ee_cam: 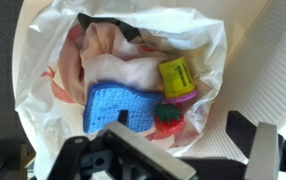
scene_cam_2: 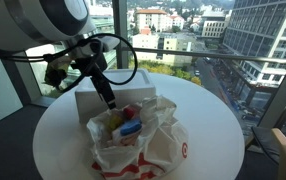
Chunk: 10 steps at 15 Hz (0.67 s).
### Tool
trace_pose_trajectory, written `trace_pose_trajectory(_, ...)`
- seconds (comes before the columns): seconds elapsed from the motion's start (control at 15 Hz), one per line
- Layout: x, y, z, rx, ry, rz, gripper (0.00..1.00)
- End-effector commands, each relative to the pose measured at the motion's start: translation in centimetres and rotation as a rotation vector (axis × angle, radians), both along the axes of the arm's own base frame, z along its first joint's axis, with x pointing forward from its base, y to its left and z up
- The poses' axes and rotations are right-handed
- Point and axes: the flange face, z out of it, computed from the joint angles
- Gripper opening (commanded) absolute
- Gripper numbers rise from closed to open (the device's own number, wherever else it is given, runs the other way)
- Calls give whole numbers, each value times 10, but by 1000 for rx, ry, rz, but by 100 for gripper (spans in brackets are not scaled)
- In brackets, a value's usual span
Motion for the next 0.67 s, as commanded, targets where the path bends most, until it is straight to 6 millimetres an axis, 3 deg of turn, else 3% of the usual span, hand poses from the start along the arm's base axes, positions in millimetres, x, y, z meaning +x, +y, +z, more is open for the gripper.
trace_pose_trajectory(0.0,-3,37,5,33,29,160,100)
trace_pose_trajectory(0.13,3,50,-4,32,63,230,100)
trace_pose_trajectory(0.6,34,68,-47,12,174,355,100)
